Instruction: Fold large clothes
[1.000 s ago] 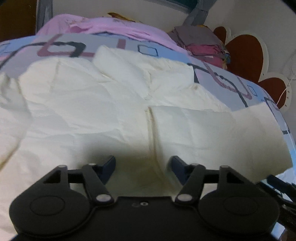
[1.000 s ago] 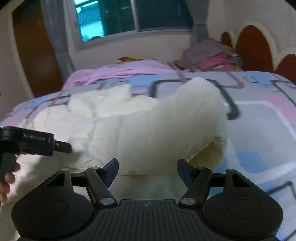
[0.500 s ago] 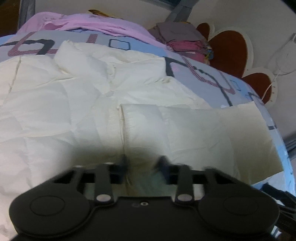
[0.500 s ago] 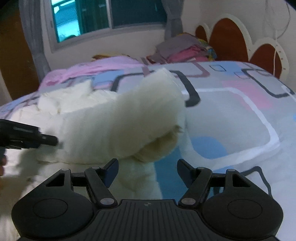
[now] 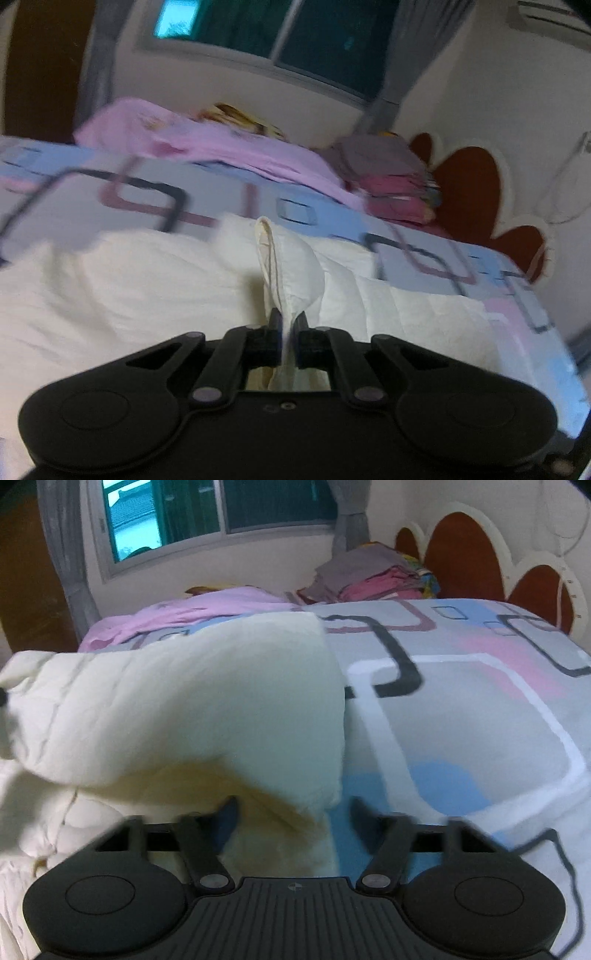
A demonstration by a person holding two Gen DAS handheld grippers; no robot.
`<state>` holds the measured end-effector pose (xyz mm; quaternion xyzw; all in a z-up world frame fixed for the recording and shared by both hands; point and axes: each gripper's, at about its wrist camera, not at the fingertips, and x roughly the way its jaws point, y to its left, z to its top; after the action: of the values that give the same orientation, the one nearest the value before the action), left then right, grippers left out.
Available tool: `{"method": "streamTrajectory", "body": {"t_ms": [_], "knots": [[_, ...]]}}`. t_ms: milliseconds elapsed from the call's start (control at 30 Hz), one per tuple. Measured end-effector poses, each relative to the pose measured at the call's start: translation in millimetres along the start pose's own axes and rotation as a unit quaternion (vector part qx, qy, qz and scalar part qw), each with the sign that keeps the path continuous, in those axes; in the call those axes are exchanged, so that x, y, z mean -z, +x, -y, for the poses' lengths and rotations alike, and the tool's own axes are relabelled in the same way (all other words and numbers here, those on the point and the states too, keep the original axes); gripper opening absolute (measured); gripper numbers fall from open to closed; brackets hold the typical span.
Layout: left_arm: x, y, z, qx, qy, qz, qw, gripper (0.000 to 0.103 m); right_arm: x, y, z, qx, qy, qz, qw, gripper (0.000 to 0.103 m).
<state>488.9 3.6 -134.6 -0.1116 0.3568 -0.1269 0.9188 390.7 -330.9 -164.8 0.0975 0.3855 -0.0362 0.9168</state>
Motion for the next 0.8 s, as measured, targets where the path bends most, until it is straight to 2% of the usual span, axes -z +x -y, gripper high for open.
{"method": "streamTrajectory", "body": {"t_ms": [133, 167, 233, 267, 333, 500, 533, 667, 733, 800], "knots": [[11, -4, -31, -0.039, -0.022, -0.013, 0.9989, 0.005, -2, 9, -11, 0.002, -0.014, -0.005, 1.000, 0.037], [15, -4, -37, -0.048, -0.024, -0.017, 0.9984, 0.005, -2, 8, -13, 0.000, -0.018, -0.002, 1.000, 0.024], [24, 1, -43, -0.063, -0.023, -0.027, 0.9973, 0.005, -3, 1, -17, 0.001, -0.028, 0.011, 1.000, 0.018], [29, 7, -45, -0.069, -0.023, -0.034, 0.9968, 0.005, -2, 1, -18, 0.008, -0.033, 0.011, 0.999, 0.017], [38, 17, -49, -0.079, -0.021, -0.045, 0.9956, 0.005, 5, 12, -14, 0.023, -0.030, -0.019, 0.999, 0.017], [49, 31, -48, -0.117, 0.020, -0.056, 0.9914, 0.007, 4, 5, -1, 0.003, -0.017, -0.041, 0.999, 0.017], [49, 28, -48, -0.122, 0.024, -0.056, 0.9906, 0.016, 2, -2, 2, -0.003, -0.012, -0.040, 0.999, 0.017], [45, 5, -45, -0.141, 0.027, -0.030, 0.9891, 0.031, -5, -34, 11, -0.009, 0.005, 0.000, 1.000, 0.017], [41, -9, -41, -0.144, 0.026, -0.009, 0.9892, 0.044, -13, -44, 10, -0.009, 0.008, 0.026, 1.000, 0.017], [36, -18, -34, -0.138, 0.033, 0.010, 0.9898, 0.044, -26, -44, 8, -0.016, 0.013, 0.041, 0.999, 0.017]]}}
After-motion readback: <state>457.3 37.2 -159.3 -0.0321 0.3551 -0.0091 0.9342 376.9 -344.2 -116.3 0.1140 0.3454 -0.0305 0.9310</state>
